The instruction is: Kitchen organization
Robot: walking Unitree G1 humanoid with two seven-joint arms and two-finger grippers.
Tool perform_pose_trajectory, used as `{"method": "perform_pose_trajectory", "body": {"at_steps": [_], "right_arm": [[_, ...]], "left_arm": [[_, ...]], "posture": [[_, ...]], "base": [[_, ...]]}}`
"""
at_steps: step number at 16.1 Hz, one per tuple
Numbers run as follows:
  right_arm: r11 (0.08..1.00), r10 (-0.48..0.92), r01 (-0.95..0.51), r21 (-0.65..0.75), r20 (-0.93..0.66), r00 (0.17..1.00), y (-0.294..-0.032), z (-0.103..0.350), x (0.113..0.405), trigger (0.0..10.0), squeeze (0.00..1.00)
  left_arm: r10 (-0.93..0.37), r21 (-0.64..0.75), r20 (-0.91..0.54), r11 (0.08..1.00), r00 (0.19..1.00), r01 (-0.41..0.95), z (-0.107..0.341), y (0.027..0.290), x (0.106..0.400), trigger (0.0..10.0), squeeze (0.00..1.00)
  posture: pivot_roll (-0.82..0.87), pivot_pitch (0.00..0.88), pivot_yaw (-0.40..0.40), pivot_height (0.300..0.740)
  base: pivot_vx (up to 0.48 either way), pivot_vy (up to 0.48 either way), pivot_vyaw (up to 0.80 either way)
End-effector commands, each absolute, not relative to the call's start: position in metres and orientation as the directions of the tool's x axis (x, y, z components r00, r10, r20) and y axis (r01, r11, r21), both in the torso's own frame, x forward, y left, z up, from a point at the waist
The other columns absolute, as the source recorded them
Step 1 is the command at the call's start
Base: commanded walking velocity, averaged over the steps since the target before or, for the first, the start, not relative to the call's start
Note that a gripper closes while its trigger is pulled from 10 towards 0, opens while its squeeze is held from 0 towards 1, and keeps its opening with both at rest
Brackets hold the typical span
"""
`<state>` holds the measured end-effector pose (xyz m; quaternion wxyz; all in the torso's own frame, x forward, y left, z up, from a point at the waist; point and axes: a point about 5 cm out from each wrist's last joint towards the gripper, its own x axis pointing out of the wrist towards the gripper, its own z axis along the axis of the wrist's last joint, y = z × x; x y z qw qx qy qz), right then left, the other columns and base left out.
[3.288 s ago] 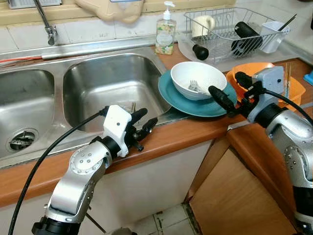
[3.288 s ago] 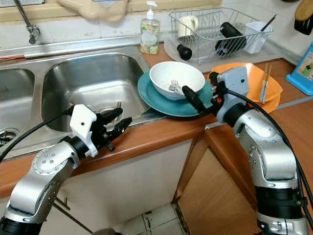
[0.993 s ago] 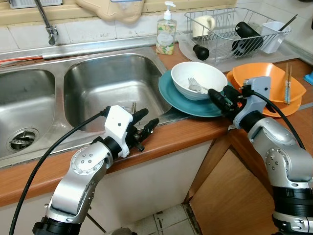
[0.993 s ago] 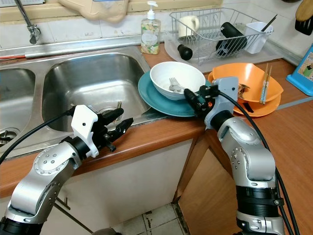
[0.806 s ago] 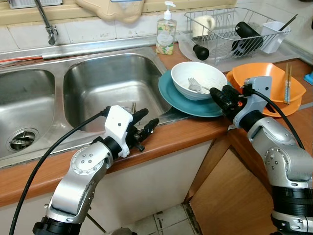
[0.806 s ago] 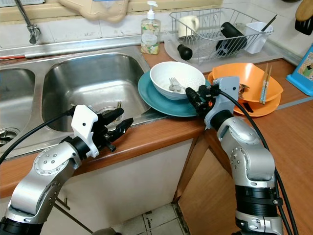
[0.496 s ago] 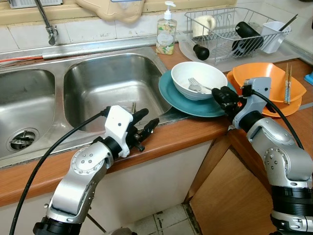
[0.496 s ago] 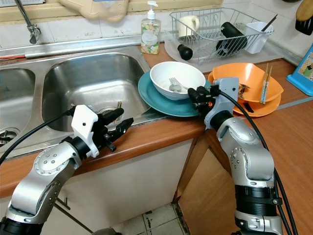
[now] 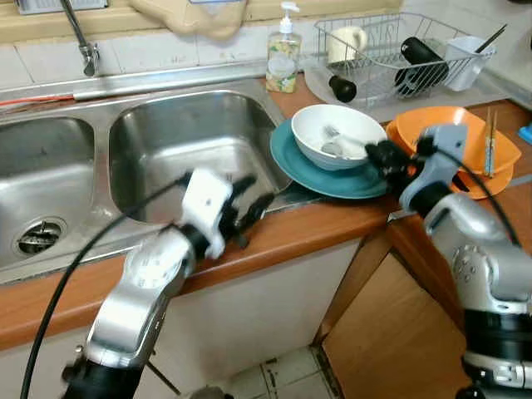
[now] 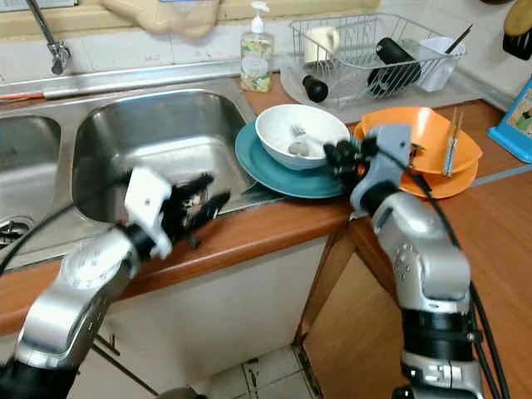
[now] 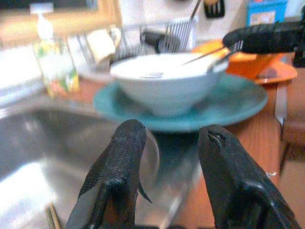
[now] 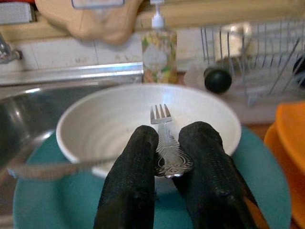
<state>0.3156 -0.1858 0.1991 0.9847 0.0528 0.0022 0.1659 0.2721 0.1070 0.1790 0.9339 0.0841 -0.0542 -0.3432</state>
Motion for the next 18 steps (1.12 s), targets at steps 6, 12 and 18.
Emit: {"method": "perform_pose_trajectory", "body": {"at_steps": [6,12,18], "right_arm": [[0.843,0.537,-0.538,-0.018,0.094,0.838,-0.158,0.236,0.298,0.0,0.0],[0.739,0.673,-0.672,-0.038,0.073,0.736,-0.124,0.237,0.285,0.0,0.0],[0.68,0.733,-0.733,-0.022,0.043,0.679,-0.102,0.228,0.278,0.0,0.0]], "left_arm": [[-0.641,0.518,0.073,0.679,0.764,0.52,0.197,0.1,0.288,10.0,0.0],[-0.621,0.645,0.119,0.642,0.775,0.415,0.206,0.104,0.295,10.0,0.0],[-0.63,0.677,0.104,0.612,0.77,0.409,0.201,0.102,0.295,8.6,0.0]], "posture": [[-0.01,0.0,0.026,0.74],[0.0,0.0,0.02,0.74],[0.0,0.0,0.016,0.74]], "base": [[0.0,0.0,0.0],[0.0,0.0,0.0],[0.0,0.0,0.0]]}}
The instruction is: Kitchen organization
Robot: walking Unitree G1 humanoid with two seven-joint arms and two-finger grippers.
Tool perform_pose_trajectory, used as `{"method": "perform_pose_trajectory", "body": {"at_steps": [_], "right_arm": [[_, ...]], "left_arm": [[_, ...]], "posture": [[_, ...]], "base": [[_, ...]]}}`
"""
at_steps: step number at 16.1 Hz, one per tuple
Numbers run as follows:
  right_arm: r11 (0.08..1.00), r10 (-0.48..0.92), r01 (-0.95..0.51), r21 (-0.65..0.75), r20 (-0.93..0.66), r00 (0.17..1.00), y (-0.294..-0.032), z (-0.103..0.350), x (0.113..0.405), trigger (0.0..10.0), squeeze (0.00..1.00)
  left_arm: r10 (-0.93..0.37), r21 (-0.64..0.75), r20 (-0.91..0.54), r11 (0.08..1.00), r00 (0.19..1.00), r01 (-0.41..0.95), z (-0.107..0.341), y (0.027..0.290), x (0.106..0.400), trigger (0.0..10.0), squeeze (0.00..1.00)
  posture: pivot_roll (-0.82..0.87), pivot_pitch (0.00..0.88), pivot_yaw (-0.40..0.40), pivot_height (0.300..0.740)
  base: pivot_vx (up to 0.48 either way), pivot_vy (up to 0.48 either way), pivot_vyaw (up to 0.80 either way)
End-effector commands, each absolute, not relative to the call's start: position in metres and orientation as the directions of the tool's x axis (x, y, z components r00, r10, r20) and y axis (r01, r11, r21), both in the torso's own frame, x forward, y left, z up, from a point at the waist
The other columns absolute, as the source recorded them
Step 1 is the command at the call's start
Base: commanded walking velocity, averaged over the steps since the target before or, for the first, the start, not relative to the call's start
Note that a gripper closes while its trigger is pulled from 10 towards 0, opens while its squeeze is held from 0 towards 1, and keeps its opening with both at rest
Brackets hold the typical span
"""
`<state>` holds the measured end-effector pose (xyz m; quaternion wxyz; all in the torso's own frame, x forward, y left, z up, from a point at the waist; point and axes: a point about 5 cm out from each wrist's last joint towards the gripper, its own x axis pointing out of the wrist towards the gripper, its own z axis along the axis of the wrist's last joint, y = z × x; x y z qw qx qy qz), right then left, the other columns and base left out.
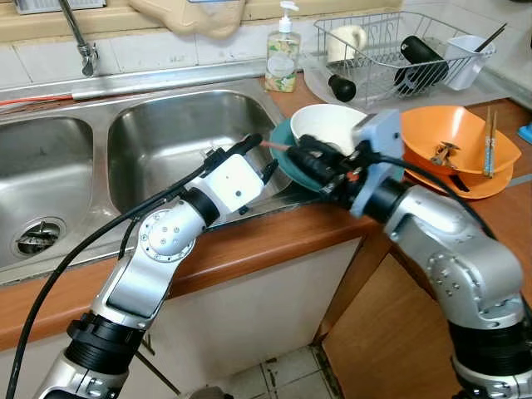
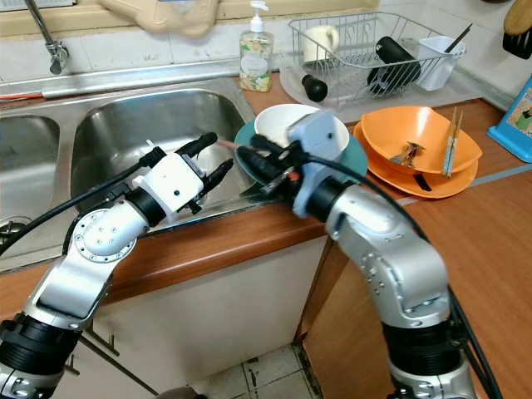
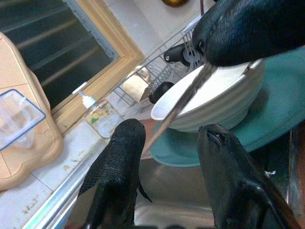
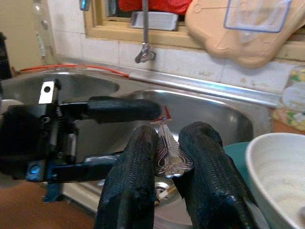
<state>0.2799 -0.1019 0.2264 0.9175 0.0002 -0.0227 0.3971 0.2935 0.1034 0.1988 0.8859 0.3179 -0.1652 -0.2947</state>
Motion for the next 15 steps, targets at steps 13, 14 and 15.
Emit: {"method": "perform_pose_trajectory", "body": {"at_steps": [13,14,15], "right_arm": [[0.643,0.766,-0.766,-0.01,0.029,0.642,-0.092,0.222,0.268,0.0,0.0],[0.643,0.766,-0.766,-0.01,0.029,0.642,-0.091,0.222,0.268,0.0,0.0],[0.643,0.766,-0.766,-0.009,0.028,0.642,-0.091,0.222,0.268,0.0,0.0]], "left_arm": [[-0.631,0.724,0.047,0.555,0.775,0.408,0.188,0.108,0.295,0.0,0.0],[-0.629,0.729,0.043,0.551,0.776,0.407,0.187,0.109,0.295,0.0,0.0],[-0.626,0.737,0.034,0.542,0.779,0.404,0.187,0.11,0.295,0.0,0.0]], "posture": [[0.0,0.0,0.028,0.74],[0.0,0.0,0.029,0.74],[0.0,0.0,0.029,0.74]], "base": [[0.0,0.0,0.0],[0.0,0.0,0.0],[0.0,0.0,0.0]]}}
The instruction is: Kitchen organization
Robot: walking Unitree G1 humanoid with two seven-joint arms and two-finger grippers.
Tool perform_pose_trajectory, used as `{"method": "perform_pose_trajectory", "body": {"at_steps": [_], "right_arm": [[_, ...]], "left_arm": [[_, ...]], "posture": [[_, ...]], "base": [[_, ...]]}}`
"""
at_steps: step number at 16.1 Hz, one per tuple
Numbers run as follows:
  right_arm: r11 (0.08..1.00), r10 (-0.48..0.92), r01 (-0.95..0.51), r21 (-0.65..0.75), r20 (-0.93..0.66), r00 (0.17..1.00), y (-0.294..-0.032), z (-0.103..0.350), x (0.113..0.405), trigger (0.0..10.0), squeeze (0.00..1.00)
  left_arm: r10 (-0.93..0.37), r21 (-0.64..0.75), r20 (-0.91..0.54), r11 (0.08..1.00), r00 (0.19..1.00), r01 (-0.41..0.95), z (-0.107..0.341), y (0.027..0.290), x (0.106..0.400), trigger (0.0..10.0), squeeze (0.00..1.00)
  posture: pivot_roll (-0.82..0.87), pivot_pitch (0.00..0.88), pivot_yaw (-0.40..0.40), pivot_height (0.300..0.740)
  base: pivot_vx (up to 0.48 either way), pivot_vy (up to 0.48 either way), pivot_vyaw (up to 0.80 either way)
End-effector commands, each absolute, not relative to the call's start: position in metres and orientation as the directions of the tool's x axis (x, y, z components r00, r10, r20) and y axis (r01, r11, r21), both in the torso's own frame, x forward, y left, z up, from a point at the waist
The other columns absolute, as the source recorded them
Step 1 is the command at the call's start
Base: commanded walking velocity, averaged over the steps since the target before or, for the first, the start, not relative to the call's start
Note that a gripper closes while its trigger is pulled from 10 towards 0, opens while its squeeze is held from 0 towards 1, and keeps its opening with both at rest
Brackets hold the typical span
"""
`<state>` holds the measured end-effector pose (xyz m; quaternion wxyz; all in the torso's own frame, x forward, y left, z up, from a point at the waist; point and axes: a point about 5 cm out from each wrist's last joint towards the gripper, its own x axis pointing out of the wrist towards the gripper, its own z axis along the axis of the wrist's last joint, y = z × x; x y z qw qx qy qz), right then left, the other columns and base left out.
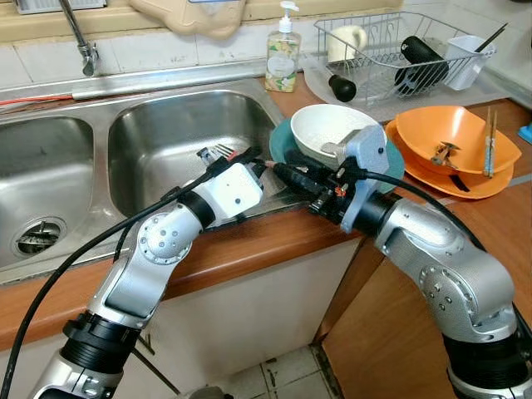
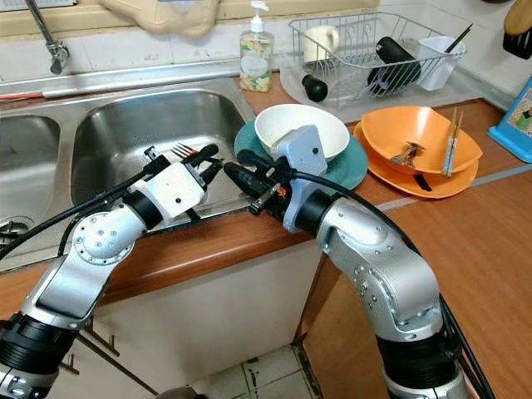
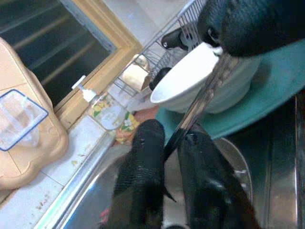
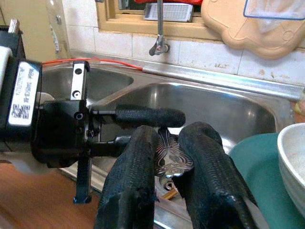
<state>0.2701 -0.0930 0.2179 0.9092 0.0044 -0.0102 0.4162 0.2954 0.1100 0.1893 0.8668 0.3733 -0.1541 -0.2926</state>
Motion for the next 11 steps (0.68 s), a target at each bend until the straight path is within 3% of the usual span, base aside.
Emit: {"method": "perform_pose_trajectory", "body": {"at_steps": [1,3,4,5,7,8,9,11], "right_arm": [[0.641,0.767,-0.767,-0.006,0.027,0.641,-0.0903,0.2207,0.2674,0.0,0.0],[0.637,0.771,-0.771,-0.004,0.026,0.636,-0.0895,0.2199,0.2668,0.0,0.0],[0.635,0.773,-0.773,-0.002,0.022,0.635,-0.0891,0.219,0.2663,0.5,0.0],[0.634,0.773,-0.773,-0.003,0.016,0.634,-0.0887,0.2179,0.266,3.3,0.0],[0.641,0.768,-0.768,-0.004,0.012,0.64,-0.089,0.2172,0.2663,10.0,0.0],[0.641,0.768,-0.768,0.009,0.015,0.641,-0.0888,0.217,0.2666,10.0,0.18],[0.643,0.765,-0.765,0.036,0.021,0.643,-0.0888,0.2171,0.2675,10.0,1.0],[0.669,0.743,-0.743,0.003,0.005,0.669,-0.0918,0.2162,0.2704,10.0,1.0]], "left_arm": [[-0.623,0.765,0.008,0.507,0.782,0.397,0.1843,0.1132,0.2951,0.0,0.0],[-0.622,0.767,0.005,0.505,0.783,0.397,0.1838,0.114,0.2948,0.0,0.0],[-0.62,0.767,0.005,0.505,0.784,0.395,0.1844,0.1146,0.2951,0.0,0.0],[-0.62,0.772,0.001,0.499,0.785,0.394,0.1847,0.1149,0.2957,0.0,0.0],[-0.622,0.781,-0.009,0.484,0.783,0.394,0.1838,0.1147,0.2958,0.0,0.0],[-0.622,0.782,-0.009,0.484,0.783,0.393,0.184,0.1147,0.296,0.0,0.0],[-0.621,0.782,-0.009,0.484,0.784,0.392,0.1845,0.1151,0.2966,0.0,0.0],[-0.607,0.79,-0.027,0.474,0.794,0.389,0.1837,0.1198,0.3014,0.0,0.0]], "posture": [[0.0,0.0,0.028,0.74],[0.0,0.0,0.028,0.74],[0.0,0.0,0.027,0.74],[0.0,0.0,0.027,0.74],[0.0,0.0,0.027,0.74],[0.0,0.0,0.027,0.74],[0.0,0.0,0.027,0.74],[0.0,0.0,0.028,0.74]], "base": [[0.0,0.0,0.0],[0.0,0.0,0.0],[0.0,0.0,0.0],[0.0,0.0,0.0],[0.0,0.0,0.0],[0.0,0.0,0.0],[0.0,0.0,0.0],[0.0,0.0,0.0]]}}
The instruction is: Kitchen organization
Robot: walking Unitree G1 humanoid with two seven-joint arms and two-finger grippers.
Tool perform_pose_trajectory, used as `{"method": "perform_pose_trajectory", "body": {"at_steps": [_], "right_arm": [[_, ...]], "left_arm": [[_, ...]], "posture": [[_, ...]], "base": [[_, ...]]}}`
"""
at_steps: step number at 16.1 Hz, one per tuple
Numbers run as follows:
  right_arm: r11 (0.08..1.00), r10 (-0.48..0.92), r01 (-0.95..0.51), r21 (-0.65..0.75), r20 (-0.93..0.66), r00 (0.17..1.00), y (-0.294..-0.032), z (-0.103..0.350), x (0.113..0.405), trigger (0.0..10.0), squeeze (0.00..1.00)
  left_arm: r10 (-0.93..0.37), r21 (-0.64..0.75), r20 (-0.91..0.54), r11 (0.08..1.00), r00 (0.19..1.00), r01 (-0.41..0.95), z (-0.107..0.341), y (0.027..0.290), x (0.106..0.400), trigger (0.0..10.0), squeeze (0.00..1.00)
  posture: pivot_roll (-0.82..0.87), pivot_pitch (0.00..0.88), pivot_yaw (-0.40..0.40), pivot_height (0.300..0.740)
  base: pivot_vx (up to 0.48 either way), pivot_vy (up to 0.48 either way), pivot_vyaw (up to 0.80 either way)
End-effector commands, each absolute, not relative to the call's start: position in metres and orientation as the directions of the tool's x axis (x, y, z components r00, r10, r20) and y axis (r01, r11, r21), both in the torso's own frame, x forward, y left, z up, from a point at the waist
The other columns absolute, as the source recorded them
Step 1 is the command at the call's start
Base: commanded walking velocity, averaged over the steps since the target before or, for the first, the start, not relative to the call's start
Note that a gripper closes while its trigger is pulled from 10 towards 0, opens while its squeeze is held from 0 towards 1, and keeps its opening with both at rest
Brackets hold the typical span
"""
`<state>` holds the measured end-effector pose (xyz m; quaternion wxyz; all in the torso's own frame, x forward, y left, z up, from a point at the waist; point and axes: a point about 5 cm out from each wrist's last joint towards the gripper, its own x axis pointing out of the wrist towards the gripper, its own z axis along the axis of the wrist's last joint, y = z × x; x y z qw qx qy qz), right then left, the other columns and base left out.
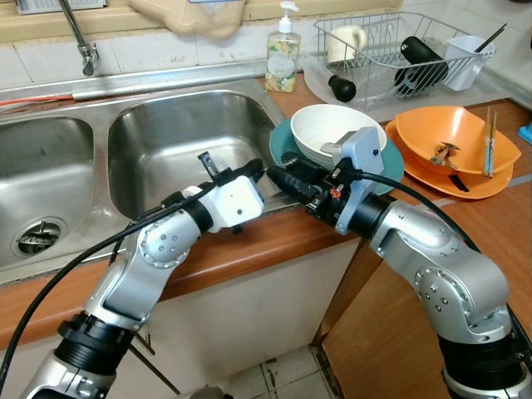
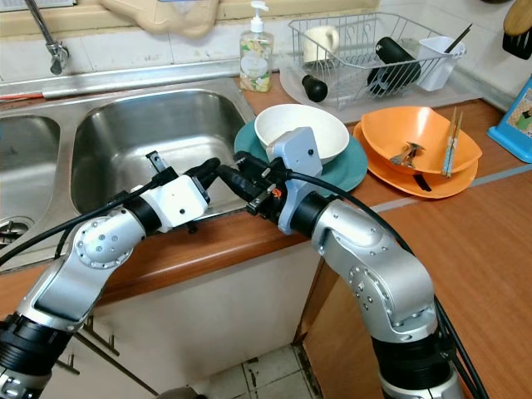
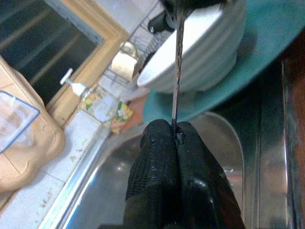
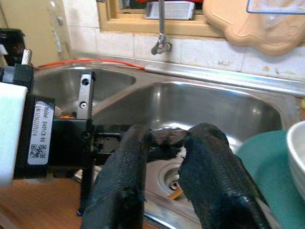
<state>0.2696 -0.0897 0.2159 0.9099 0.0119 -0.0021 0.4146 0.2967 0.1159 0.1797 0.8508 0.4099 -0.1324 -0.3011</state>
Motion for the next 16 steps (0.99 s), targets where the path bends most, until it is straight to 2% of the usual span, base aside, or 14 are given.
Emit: {"method": "perform_pose_trajectory", "body": {"at_steps": [1,4,5,6,7,8,9,11,12,13,14,16], "right_arm": [[0.673,0.74,-0.74,-0.004,-0.001,0.673,-0.093,0.215,0.271,10.0,0.0],[0.674,0.735,-0.737,-0.05,-0.053,0.676,-0.095,0.208,0.271,10.0,0.0],[0.662,0.741,-0.746,-0.067,-0.091,0.665,-0.094,0.203,0.269,10.0,0.0],[0.659,0.743,-0.749,-0.07,-0.097,0.662,-0.094,0.203,0.269,10.0,0.0],[0.651,0.749,-0.756,-0.073,-0.105,0.655,-0.092,0.202,0.268,10.0,0.0],[0.648,0.75,-0.758,-0.074,-0.106,0.652,-0.092,0.202,0.268,10.0,0.0],[0.639,0.757,-0.765,-0.08,-0.114,0.643,-0.091,0.201,0.268,10.0,0.0],[0.633,0.76,-0.769,-0.088,-0.12,0.639,-0.09,0.2,0.267,10.0,0.0],[0.632,0.759,-0.769,-0.094,-0.126,0.639,-0.09,0.199,0.268,10.0,0.0],[0.632,0.759,-0.769,-0.095,-0.127,0.639,-0.09,0.199,0.268,10.0,0.0],[0.632,0.758,-0.769,-0.099,-0.127,0.64,-0.09,0.199,0.269,10.0,0.0],[0.635,0.754,-0.765,-0.108,-0.13,0.644,-0.091,0.2,0.269,10.0,0.0]], "left_arm": [[-0.601,0.792,-0.037,0.469,0.798,0.391,0.182,0.122,0.303,0.0,0.0],[-0.554,0.801,-0.112,0.441,0.825,0.405,0.174,0.136,0.319,0.0,0.0],[-0.494,0.823,-0.205,0.381,0.845,0.422,0.169,0.151,0.339,0.5,0.0],[-0.479,0.823,-0.216,0.379,0.851,0.423,0.169,0.154,0.343,1.0,0.0],[-0.448,0.822,-0.273,0.35,0.851,0.449,0.166,0.16,0.352,3.9,0.0],[-0.437,0.823,-0.293,0.337,0.85,0.457,0.165,0.162,0.354,5.3,0.0],[-0.388,0.802,-0.379,0.315,0.84,0.507,0.159,0.17,0.363,10.0,0.0],[-0.34,0.765,-0.45,0.331,0.826,0.553,0.154,0.177,0.372,10.0,0.0],[-0.31,0.75,-0.489,0.328,0.815,0.575,0.154,0.179,0.381,10.0,0.28],[-0.306,0.748,-0.495,0.325,0.813,0.578,0.154,0.179,0.383,10.0,0.28],[-0.302,0.734,-0.521,0.319,0.798,0.6,0.152,0.178,0.385,10.0,1.0],[-0.295,0.701,-0.582,0.289,0.757,0.652,0.145,0.177,0.386,10.0,1.0]], "posture": [[0.0,0.0,0.028,0.74],[-0.01,0.0,0.029,0.74],[-0.01,0.0,0.028,0.74],[-0.01,0.0,0.026,0.74],[-0.01,0.0,0.027,0.74],[-0.01,0.0,0.027,0.74],[-0.01,0.0,0.028,0.74],[-0.02,0.0,0.028,0.74],[-0.02,0.0,0.029,0.74],[-0.02,0.0,0.03,0.74],[-0.03,0.0,0.031,0.74],[-0.03,0.0,0.033,0.74]], "base": [[0.0,0.0,0.0],[0.0,0.0,0.0],[0.0,0.0,0.0],[0.0,0.0,0.0],[0.0,0.0,0.0],[0.0,0.0,0.0],[0.0,0.0,0.0],[0.0,0.0,0.0],[0.0,0.0,0.0],[0.0,0.0,0.0],[0.0,0.0,0.0],[0.0,0.0,0.0]]}}
